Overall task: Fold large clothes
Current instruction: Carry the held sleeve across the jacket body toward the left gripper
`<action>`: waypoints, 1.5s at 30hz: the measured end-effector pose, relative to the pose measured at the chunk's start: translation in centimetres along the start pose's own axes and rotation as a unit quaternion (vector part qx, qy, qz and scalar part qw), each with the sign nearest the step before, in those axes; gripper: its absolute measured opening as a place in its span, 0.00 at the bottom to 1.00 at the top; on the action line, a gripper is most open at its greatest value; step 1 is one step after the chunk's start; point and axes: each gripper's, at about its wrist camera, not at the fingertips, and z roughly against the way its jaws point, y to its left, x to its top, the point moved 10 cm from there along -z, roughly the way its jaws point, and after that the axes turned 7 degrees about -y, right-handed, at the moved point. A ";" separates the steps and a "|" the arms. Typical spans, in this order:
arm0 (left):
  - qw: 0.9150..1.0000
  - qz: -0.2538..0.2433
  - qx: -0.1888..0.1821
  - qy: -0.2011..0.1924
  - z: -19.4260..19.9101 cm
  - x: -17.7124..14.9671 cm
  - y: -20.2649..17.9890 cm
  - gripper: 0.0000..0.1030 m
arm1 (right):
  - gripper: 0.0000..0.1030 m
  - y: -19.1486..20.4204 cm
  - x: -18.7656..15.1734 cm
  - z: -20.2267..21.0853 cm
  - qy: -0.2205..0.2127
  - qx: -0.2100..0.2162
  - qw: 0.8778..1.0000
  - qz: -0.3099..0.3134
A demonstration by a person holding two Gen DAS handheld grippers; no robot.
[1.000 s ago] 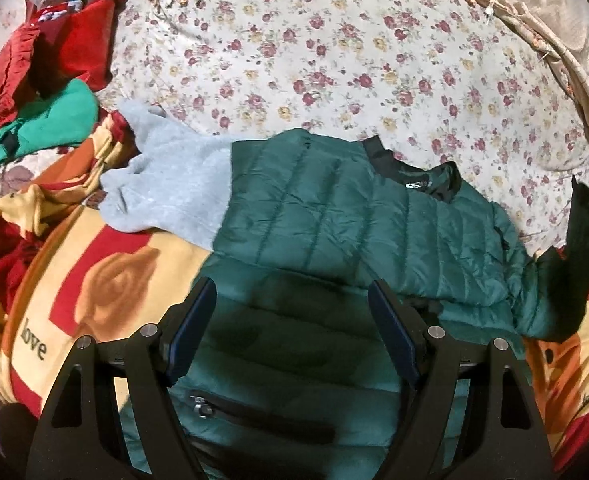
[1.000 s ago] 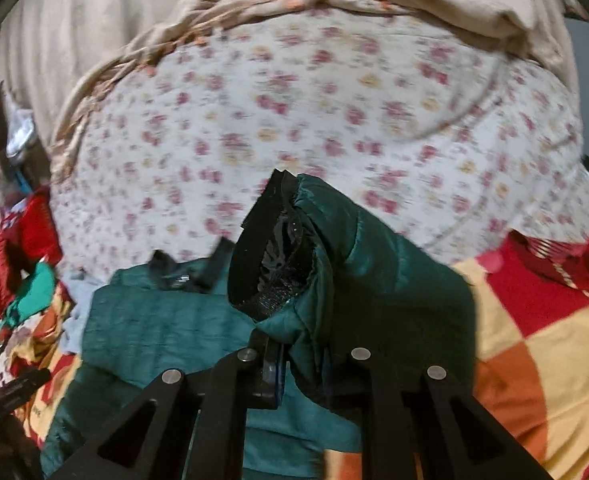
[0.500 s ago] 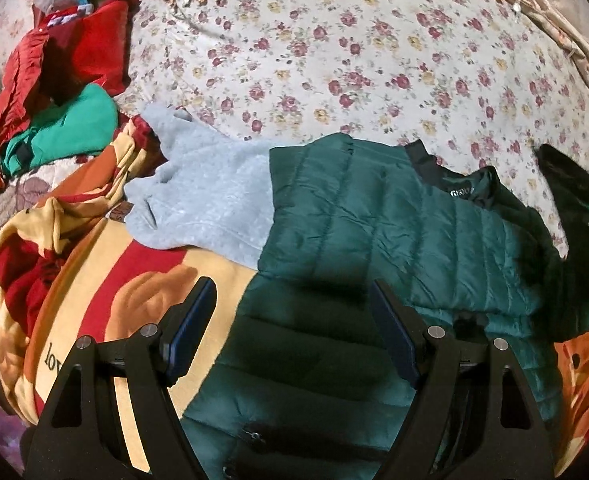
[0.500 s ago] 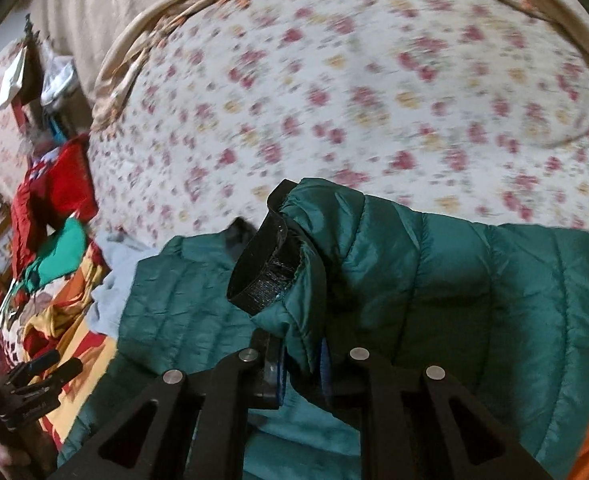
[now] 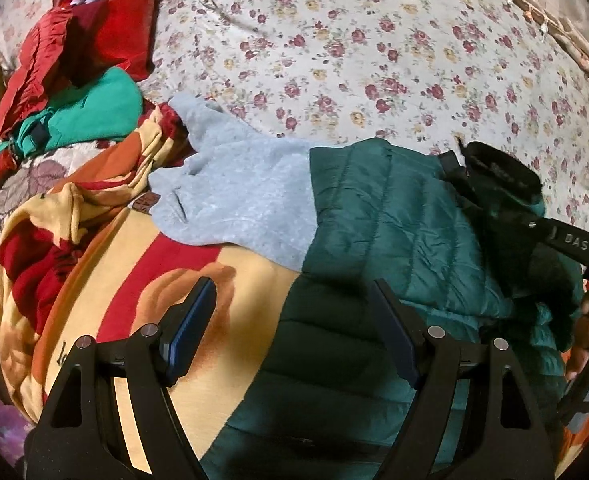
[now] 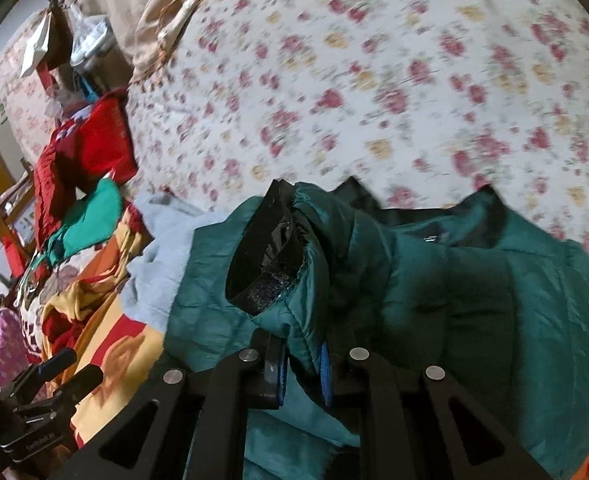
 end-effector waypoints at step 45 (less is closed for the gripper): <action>1.000 -0.018 -0.010 0.011 -0.1 -1.4 -2.1 0.76 | 0.59 3.0 -3.0 -0.2 0.030 0.083 0.995 -0.039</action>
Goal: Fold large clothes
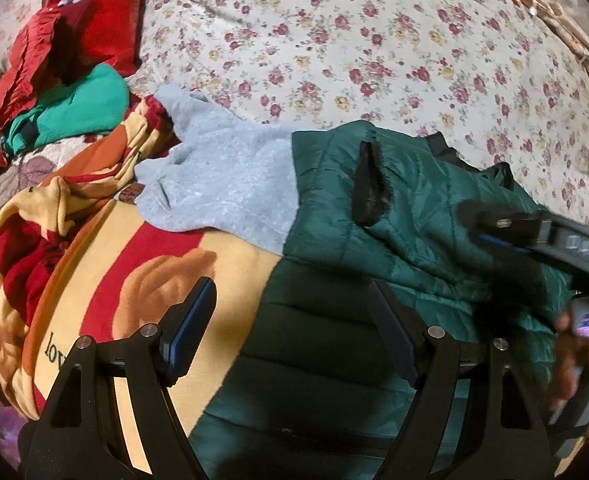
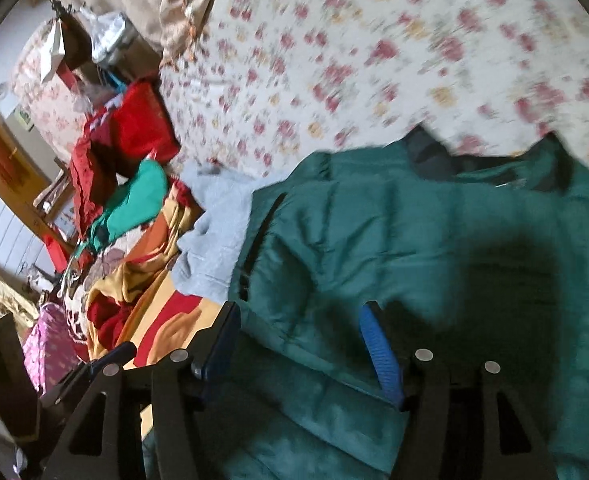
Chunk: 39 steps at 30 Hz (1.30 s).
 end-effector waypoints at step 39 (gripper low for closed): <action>0.995 -0.087 0.020 0.045 -10.9 1.2 -8.5 0.77 | 0.79 -26.5 -0.9 9.4 -0.042 -0.293 0.950 -0.096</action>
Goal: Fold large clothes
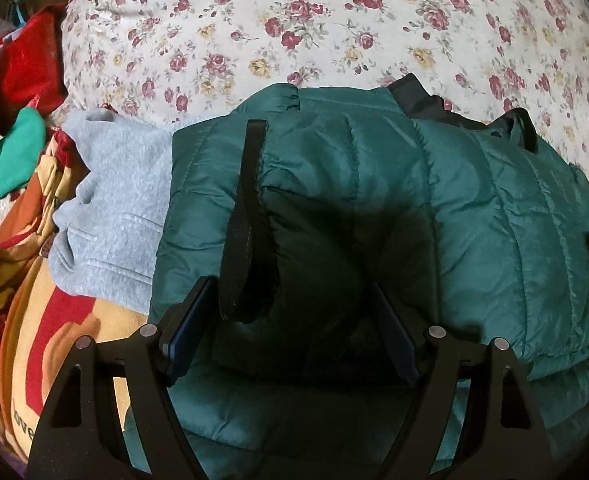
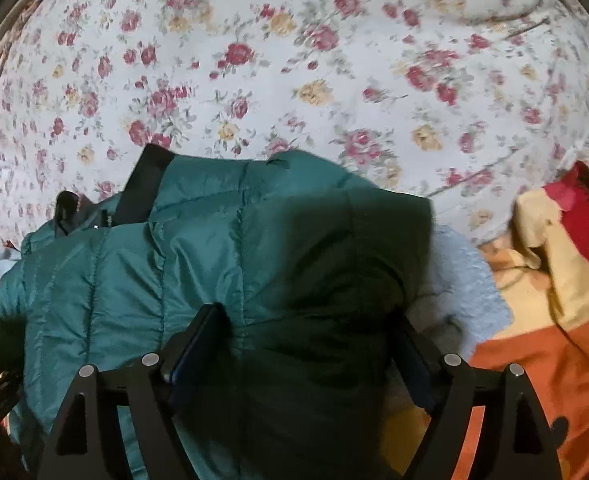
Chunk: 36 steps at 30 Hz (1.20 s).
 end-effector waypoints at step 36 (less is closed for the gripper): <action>0.999 -0.020 0.004 -0.026 2.4 0.4 -0.2 0.83 | 0.70 9.9 -2.5 6.1 -0.046 0.098 0.983 0.146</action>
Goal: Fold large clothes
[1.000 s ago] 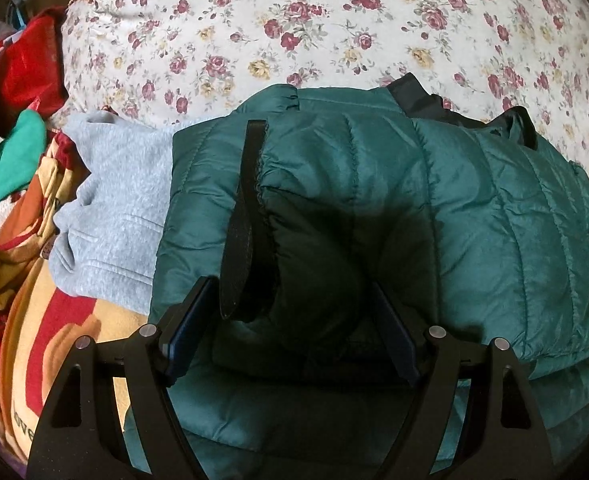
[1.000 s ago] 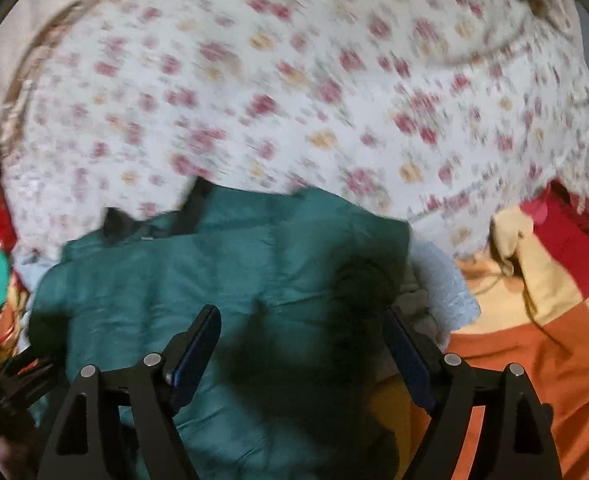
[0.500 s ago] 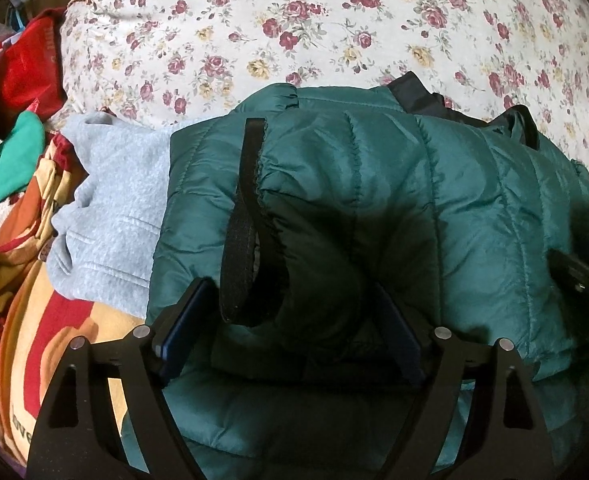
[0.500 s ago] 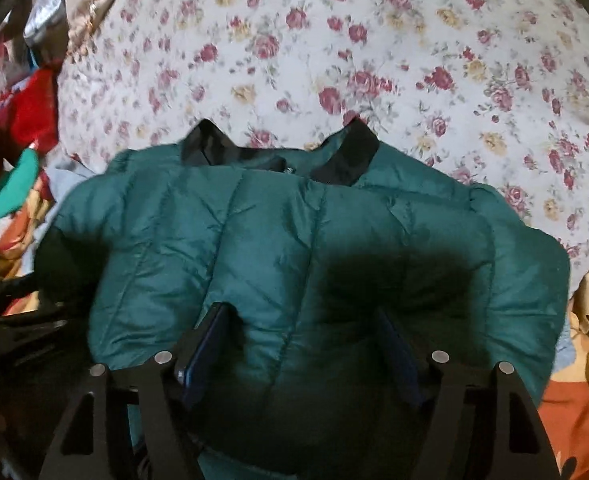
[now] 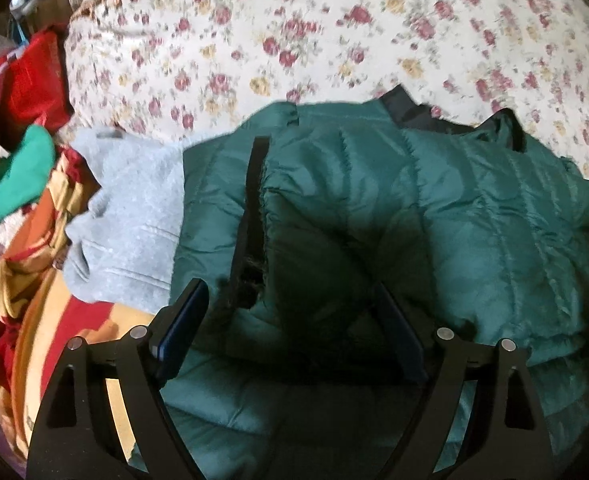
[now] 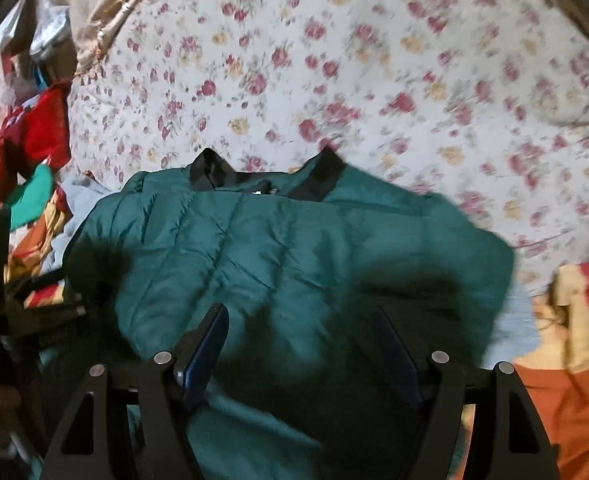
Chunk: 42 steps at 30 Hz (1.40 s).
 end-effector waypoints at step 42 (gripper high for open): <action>0.999 0.005 -0.030 0.010 6.1 -4.7 4.3 0.87 | 0.72 -7.2 -10.4 6.6 0.083 -0.027 0.986 -0.144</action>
